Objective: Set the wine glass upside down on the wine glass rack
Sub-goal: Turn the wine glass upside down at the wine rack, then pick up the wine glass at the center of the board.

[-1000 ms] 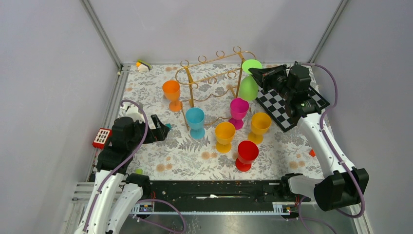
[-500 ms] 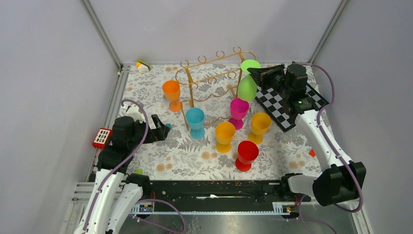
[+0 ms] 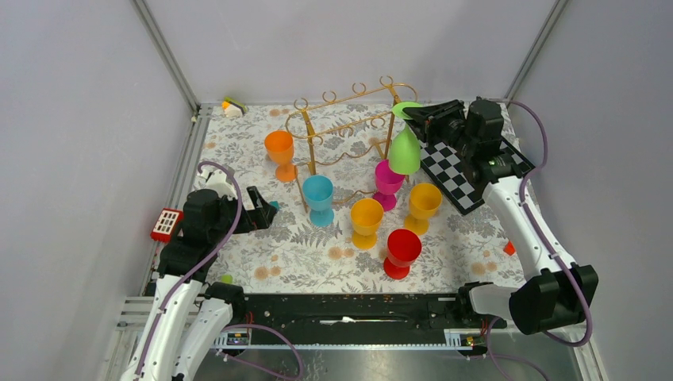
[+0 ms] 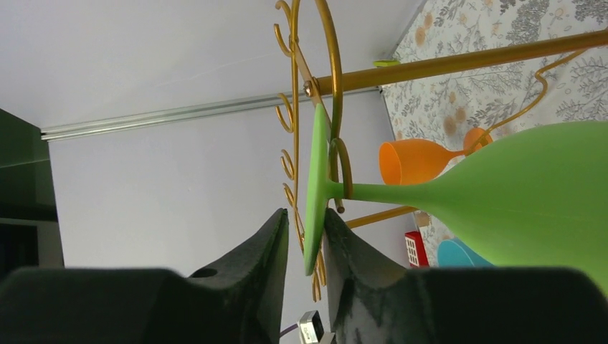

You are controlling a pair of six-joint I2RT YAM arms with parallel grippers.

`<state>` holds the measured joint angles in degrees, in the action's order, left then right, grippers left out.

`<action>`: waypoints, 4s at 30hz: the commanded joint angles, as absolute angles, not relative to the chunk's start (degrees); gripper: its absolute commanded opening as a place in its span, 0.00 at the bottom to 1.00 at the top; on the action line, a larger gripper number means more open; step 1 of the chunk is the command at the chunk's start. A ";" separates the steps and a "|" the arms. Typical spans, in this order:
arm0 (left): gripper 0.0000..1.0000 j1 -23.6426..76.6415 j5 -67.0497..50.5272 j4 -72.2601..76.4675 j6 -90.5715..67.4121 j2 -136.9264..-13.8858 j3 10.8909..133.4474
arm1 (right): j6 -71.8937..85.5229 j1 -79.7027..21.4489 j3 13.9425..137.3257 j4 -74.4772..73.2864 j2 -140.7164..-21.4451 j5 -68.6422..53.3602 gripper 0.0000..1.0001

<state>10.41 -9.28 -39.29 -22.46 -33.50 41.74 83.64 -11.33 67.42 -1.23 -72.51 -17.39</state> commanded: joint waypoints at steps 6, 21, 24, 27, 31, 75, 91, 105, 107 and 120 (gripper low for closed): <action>0.99 10.44 -10.42 -36.56 -22.06 -33.40 42.01 | 79.98 -10.74 73.65 -8.11 -72.87 -19.28 0.40; 0.99 10.50 -10.59 -36.47 -22.08 -33.05 42.01 | 78.37 -10.50 76.06 -13.38 -72.75 -21.08 0.59; 0.99 10.47 -10.56 -36.48 -22.06 -33.05 42.01 | 78.40 -10.46 76.18 -13.37 -72.63 -21.14 0.60; 0.99 10.50 -10.70 -36.47 -22.06 -33.13 42.01 | 78.31 -10.37 76.44 -13.37 -72.77 -21.97 0.63; 0.99 10.53 -10.68 -36.47 -22.06 -33.05 42.01 | 77.93 -10.37 75.47 -13.36 -72.27 -22.99 0.65; 0.99 10.55 -12.00 -36.26 -22.15 -33.66 41.88 | 33.33 -7.06 64.32 -47.09 -49.07 -10.27 0.71; 0.99 10.55 -13.02 -36.04 -22.06 -34.60 41.85 | 36.74 -7.05 64.95 -43.00 -54.26 -17.20 0.63; 0.99 10.55 -13.65 -35.87 -21.96 -34.78 41.81 | 45.71 -7.05 67.07 -30.33 -68.65 -21.52 0.52; 0.99 10.55 -13.80 -35.79 -21.90 -34.84 41.77 | 44.69 -7.03 68.26 -30.41 -70.42 -20.58 0.52; 0.99 10.54 -14.82 -35.60 -21.88 -35.88 41.75 | 41.06 -7.08 67.86 -28.28 -77.72 -20.90 0.49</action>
<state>10.41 -13.04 -38.94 -22.46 -35.33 41.74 42.81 -7.33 66.57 -30.41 -75.83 -20.18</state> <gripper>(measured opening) 0.988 0.499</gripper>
